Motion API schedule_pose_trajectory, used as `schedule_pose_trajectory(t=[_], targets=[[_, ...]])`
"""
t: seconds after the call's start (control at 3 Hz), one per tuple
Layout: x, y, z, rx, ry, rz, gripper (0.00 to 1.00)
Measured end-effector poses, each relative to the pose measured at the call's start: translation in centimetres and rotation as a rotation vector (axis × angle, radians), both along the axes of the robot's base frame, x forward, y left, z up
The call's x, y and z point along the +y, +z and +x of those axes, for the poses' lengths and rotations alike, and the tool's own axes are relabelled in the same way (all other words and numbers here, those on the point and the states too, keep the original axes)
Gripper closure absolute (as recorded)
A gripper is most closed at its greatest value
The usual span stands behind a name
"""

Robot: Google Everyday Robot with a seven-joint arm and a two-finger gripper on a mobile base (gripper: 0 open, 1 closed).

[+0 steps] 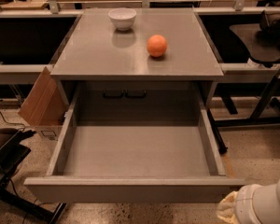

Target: Close top drawer

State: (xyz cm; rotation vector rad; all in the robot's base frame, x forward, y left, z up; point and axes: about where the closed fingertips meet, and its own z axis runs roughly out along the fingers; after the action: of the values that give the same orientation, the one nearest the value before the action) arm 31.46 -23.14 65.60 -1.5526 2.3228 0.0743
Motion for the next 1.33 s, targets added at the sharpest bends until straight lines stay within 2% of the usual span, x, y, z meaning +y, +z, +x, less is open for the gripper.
schedule_pose_trajectory(t=[0.33,0.67,1.33], targets=[[1.8,-1.4,4.2,-0.017,0.066,0.049,1.0],[2.1,-1.7,5.1,-0.018,0.078,0.059,1.0],[2.8,-3.1,10.6,-0.02,0.113,0.1,1.0]])
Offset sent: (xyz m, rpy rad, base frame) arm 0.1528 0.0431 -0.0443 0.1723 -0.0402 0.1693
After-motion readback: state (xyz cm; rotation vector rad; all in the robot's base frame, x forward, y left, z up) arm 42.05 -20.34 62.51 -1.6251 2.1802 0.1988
